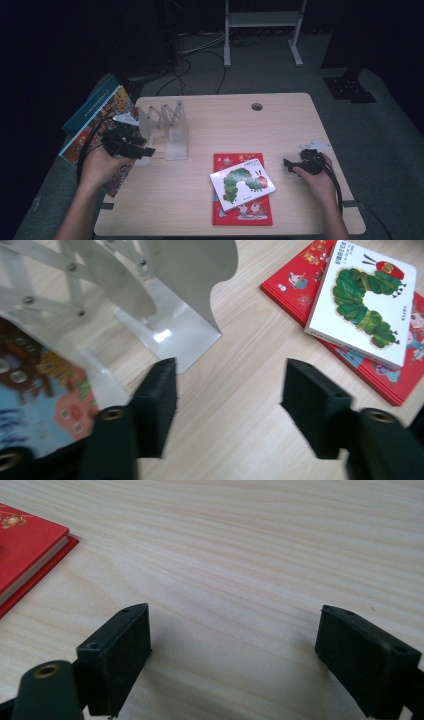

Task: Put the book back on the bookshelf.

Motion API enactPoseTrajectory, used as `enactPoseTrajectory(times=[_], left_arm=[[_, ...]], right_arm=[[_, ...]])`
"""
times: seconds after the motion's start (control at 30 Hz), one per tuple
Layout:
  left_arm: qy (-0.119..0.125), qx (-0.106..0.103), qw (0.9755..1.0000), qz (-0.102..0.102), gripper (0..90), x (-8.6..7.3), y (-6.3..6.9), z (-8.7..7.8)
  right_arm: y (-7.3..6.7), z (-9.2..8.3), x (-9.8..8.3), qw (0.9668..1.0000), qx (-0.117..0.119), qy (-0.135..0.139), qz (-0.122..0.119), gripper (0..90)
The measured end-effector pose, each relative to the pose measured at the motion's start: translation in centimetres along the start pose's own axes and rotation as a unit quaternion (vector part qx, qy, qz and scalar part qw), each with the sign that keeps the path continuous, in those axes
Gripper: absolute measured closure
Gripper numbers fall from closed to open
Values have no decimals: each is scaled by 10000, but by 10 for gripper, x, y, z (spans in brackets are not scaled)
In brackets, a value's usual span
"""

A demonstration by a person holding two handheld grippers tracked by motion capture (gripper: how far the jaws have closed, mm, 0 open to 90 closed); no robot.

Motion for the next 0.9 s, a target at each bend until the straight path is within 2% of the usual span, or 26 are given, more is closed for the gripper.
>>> enactPoseTrajectory(times=[0.1, 0.2, 0.4, 0.5, 0.6, 0.7, 0.9], left_arm=[[-36, -87, 10000, 19, 323, -6, 4, 17], [-73, -122, 9999, 97, 282, -10, 7, 26], [110, -213, 9994, 269, 221, -15, 18, 43], [147, -284, 9988, 365, 188, -17, 24, 53], [209, -385, 9982, 403, 180, -19, 28, 63], [171, -483, 9976, 463, 159, -21, 33, 78], [171, -668, 9961, 546, 118, -23, 41, 106]], right_arm=[[-1, 0, 0, 10000, 14, 6, -8, 137], [-1, -1, -1, 10000, 25, 7, -25, 137], [-7, -5, -1, 9999, 66, -74, -65, 183], [-12, -8, -4, 9999, 107, 1, -111, 217], [-18, -12, -7, 9997, 194, 30, -137, 226], [-23, -17, -8, 9994, 308, 44, -181, 233], [-38, -33, -10, 9977, 569, 237, -297, 235]])
Point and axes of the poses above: each handheld gripper's, and its own axes: z roughly forward along the jaws, x roughly out of its top, y roughly to its right, the point moved 3 cm from there along z, roughly forward along the jaws, and after that the axes turned 6 degrees about -z, right-handed, at the moved point
